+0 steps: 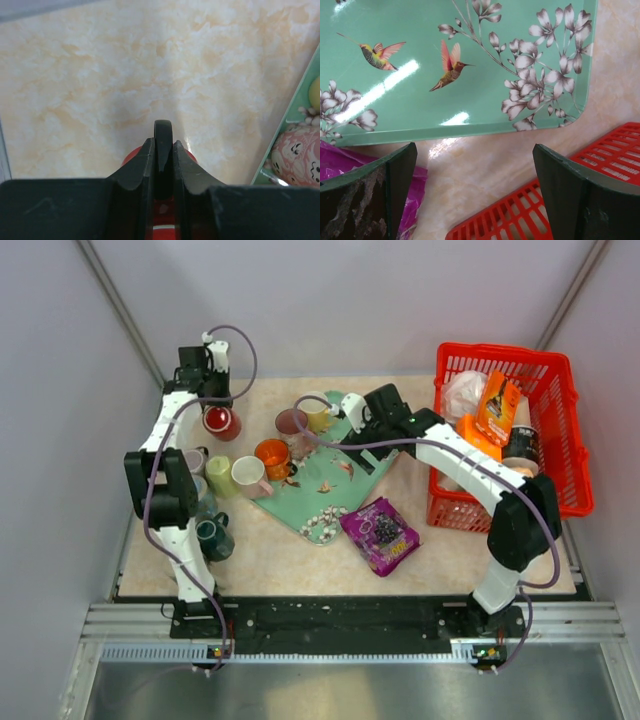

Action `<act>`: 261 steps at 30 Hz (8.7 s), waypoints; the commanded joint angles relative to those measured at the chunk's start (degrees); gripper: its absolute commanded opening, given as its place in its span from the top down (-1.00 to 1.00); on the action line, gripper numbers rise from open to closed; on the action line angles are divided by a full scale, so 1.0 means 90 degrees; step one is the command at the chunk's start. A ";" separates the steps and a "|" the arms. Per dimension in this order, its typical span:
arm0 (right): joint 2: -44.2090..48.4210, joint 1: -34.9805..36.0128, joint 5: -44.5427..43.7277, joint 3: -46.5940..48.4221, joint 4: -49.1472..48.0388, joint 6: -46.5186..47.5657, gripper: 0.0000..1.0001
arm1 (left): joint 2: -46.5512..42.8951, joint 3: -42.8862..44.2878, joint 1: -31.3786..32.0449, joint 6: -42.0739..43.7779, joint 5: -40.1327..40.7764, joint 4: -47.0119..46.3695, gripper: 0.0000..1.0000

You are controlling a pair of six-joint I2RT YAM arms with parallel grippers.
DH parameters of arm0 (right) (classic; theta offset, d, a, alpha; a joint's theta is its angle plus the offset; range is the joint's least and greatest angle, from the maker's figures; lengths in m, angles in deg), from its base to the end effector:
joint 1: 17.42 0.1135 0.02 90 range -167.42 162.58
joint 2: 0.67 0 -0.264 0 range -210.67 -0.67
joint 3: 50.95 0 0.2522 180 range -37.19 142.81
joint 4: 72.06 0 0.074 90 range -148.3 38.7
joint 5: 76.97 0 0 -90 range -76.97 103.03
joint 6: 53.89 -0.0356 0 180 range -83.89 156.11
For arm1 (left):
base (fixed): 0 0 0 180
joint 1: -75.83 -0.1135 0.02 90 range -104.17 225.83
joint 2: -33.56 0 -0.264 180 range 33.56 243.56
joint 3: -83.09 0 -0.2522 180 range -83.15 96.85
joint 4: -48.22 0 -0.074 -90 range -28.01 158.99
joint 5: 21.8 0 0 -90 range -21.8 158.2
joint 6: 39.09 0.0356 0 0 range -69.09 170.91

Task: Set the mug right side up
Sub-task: Turn over the cup at the center of the board, then place the cup on the tray.

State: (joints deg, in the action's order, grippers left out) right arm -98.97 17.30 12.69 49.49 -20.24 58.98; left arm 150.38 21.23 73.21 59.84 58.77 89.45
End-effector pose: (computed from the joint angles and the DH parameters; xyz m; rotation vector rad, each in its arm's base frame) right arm 0.3133 0.2169 0.3006 -1.1728 2.1393 0.0853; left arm 0.4747 0.0159 0.2849 0.2109 2.2474 -0.0790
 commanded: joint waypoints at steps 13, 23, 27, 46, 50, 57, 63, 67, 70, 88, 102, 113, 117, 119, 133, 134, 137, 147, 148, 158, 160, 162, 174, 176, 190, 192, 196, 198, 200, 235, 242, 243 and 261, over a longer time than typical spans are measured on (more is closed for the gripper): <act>-0.0561 -0.0556 0.1802 0.1647 -0.0410 -0.1435 -0.98 | -0.2001 -0.0287 -0.0110 -0.2054 -0.1869 -0.2034 1.00; -0.1020 -0.1035 0.5659 0.1972 -0.3511 -0.4694 -0.95 | -0.3301 -0.1461 -0.0100 -0.4565 -0.3951 -0.4058 1.00; -0.1547 -0.0997 0.6492 0.2077 -0.5848 -0.6670 -0.89 | -0.3535 -0.1519 -0.0081 -0.4868 -0.4284 -0.4086 1.00; -0.2993 -0.0157 0.7235 0.4285 -0.6143 -0.7150 -0.49 | -0.3966 -0.2086 0.0163 -0.4713 -0.4587 -0.4506 1.00; -0.3052 -0.0108 0.7284 0.4305 -0.6348 -0.7249 -0.13 | -0.3868 -0.2134 0.0261 -0.4508 -0.4684 -0.4643 1.00; -0.2799 -0.0205 0.7069 0.4023 -0.5959 -0.6742 1.00 | -0.4004 -0.2583 0.0593 -0.3064 -0.4179 -0.3855 0.05; -0.2087 -0.0430 0.7362 0.3135 -0.4186 -0.4093 1.00 | -0.4765 -0.2983 0.0574 -0.1511 -0.2703 -0.1589 -0.60; -0.1452 -0.0372 0.6866 0.2753 -0.1287 -0.0138 1.00 | -0.5604 -0.3656 0.0554 -0.1120 -0.2983 -0.0973 -0.60; -0.1275 -0.0264 0.6154 0.2704 0.0860 0.2566 1.00 | -0.6122 -0.4018 0.0564 -0.0175 -0.3774 -0.0116 -0.55; -0.1001 0.0566 0.2304 0.0448 0.1914 0.8200 1.00 | -0.7149 -0.6207 0.0329 -0.1363 -0.2302 0.0279 -0.54; -0.1197 0.0566 0.1893 0.0145 0.1142 0.7938 0.44 | -0.6837 -0.6031 0.0007 -0.1831 -0.2467 -0.0433 -0.54; -0.0904 0.0332 0.1795 0.1178 0.1473 0.5469 -0.04 | -0.6437 -0.5885 -0.0384 -0.2789 -0.2243 -0.1166 -0.52; -0.1147 0.0332 0.2137 0.2008 0.1416 0.3297 -0.20 | -0.6310 -0.5826 -0.0384 -0.2945 -0.2224 -0.1469 -0.50; -0.1497 0.0322 0.2292 0.2622 0.1366 0.1608 -0.23 | -0.6232 -0.5787 -0.0393 -0.2974 -0.2185 -0.1547 -0.50; -0.2446 0.0780 0.1778 0.2909 0.1376 -0.2150 -0.32 | -0.6300 -0.5719 -0.0413 -0.2945 -0.2165 -0.1567 -0.49; -0.2524 0.0820 0.1621 0.2947 0.1376 -0.2199 -0.32 | -0.6309 -0.5719 -0.0423 -0.2945 -0.2165 -0.1567 -0.49; -0.2768 0.0849 0.1415 0.3094 0.1405 -0.2287 -0.31 | -0.6358 -0.5719 -0.0471 -0.2965 -0.2175 -0.1567 -0.49; -0.2994 0.0859 0.1161 0.3182 0.1425 -0.2113 0.50 | -0.6466 -0.5748 -0.0589 -0.3004 -0.2185 -0.1538 -0.49; -0.2936 0.0840 0.1122 0.3143 0.1425 -0.1996 0.61 | -0.6466 -0.5748 -0.0608 -0.3023 -0.2194 -0.1538 -0.48; -0.2847 0.0352 0.0829 0.3494 0.1610 -0.0112 1.00 | -0.6456 -0.5699 -0.0637 -0.3121 -0.2224 -0.1538 -0.49; -0.2886 0.0147 0.0780 0.3708 0.1591 0.0279 1.00 | -0.6437 -0.5689 -0.0638 -0.3121 -0.2233 -0.1548 -0.49; -0.2935 -0.0068 0.0828 0.3894 0.1591 0.0630 1.00 | -0.6407 -0.5689 -0.0628 -0.3121 -0.2233 -0.1567 -0.49; -0.3052 -0.0557 0.0946 0.3592 0.0196 0.2546 1.00 | -0.6397 -0.5660 -0.0628 -0.3062 -0.2263 -0.1538 -0.48; -0.3169 -0.0567 0.0955 0.3641 -0.0048 0.2721 1.00 | -0.6388 -0.5641 -0.0647 -0.3033 -0.2253 -0.1499 -0.48; -0.3618 -0.0762 0.1708 0.3680 -0.0635 0.4001 1.00 | -0.6339 -0.5523 -0.0715 -0.2945 -0.2253 -0.1352 -0.49; -0.3677 -0.0772 0.1659 0.3729 -0.0713 0.4050 1.00 | -0.6329 -0.5523 -0.0725 -0.2945 -0.2243 -0.1342 -0.48; -0.3668 -0.0782 0.1659 0.3768 -0.0724 0.4031 0.50 | -0.6319 -0.5504 -0.0745 -0.2945 -0.2253 -0.1333 -0.49; -0.3590 -0.0801 0.1649 0.3700 -0.0724 0.4002 0.30 | -0.6310 -0.5513 -0.0745 -0.2965 -0.2262 -0.1342 -0.49; -0.3541 -0.0801 0.1581 0.3651 -0.0733 0.3963 0.14 | -0.6310 -0.5533 -0.0735 -0.2974 -0.2263 -0.1381 -0.48; -0.4127 -0.1260 0.1737 0.4413 -0.0694 0.2801 -0.13 | -0.6358 -0.5650 -0.0804 -0.2916 -0.2331 -0.1440 -0.48; -0.4097 -0.1094 0.1844 0.4295 -0.0694 0.2391 -0.09 | -0.6270 -0.5621 -0.0813 -0.2945 -0.2341 -0.1469 -0.48; -0.4116 -0.1094 0.1825 0.4305 -0.0694 0.2322 -0.09 | -0.6261 -0.5602 -0.0813 -0.2955 -0.2350 -0.1469 -0.48; -0.4011 -0.0987 0.1287 0.4511 -0.0792 0.0730 -0.02 | -0.6270 -0.5407 -0.0813 -0.2634 -0.2292 -0.1129 -0.49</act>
State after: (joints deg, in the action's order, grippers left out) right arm -136.52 7.62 24.65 87.87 -26.10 69.21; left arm 94.23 -30.73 66.22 33.17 38.47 78.76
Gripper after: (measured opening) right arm 0.511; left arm 0.741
